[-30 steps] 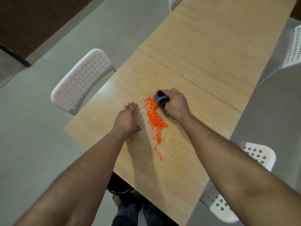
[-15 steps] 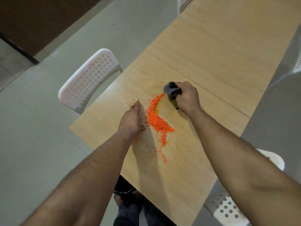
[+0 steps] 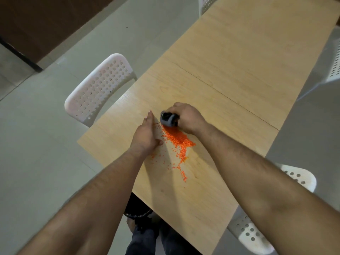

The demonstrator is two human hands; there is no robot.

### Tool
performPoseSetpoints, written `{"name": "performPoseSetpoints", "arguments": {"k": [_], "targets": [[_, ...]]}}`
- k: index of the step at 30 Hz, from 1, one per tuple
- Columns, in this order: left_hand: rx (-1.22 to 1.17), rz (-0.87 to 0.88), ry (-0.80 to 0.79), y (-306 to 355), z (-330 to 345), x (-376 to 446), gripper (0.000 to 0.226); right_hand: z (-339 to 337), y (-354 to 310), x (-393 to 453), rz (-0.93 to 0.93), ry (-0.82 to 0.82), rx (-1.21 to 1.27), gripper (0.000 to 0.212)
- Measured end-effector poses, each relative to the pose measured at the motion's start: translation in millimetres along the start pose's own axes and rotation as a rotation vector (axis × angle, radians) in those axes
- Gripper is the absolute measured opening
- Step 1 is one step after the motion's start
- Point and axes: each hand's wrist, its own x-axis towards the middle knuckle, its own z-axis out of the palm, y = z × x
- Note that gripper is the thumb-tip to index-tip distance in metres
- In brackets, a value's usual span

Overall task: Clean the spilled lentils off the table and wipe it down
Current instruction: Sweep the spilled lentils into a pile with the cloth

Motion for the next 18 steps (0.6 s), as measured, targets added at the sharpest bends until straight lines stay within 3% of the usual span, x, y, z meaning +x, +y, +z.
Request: {"name": "performPoseSetpoints", "arguments": {"k": [4, 7, 10, 13, 18], "targets": [[-0.042, 0.032, -0.017, -8.5, 0.6, -16.2, 0.124, 1.1, 1.3, -30.6, -0.071, -0.106, 0.044, 0.060], [-0.059, 0.044, -0.065, -13.4, -0.9, -25.5, 0.128, -4.7, 14.0, -45.7, 0.005, 0.050, 0.170, 0.061], [-0.001, 0.063, -0.128, -14.4, -4.8, -29.8, 0.149, -14.3, 25.7, -58.8, 0.194, 0.232, 0.250, 0.059], [0.164, 0.114, -0.164, -14.6, -4.1, -32.7, 0.163, -12.2, 27.7, -77.1, 0.336, 0.238, 0.197, 0.058], [0.316, 0.155, -0.221, -20.4, -1.3, -39.2, 0.172, 24.3, 13.4, -92.3, 0.389, 0.303, 0.196, 0.054]]}}
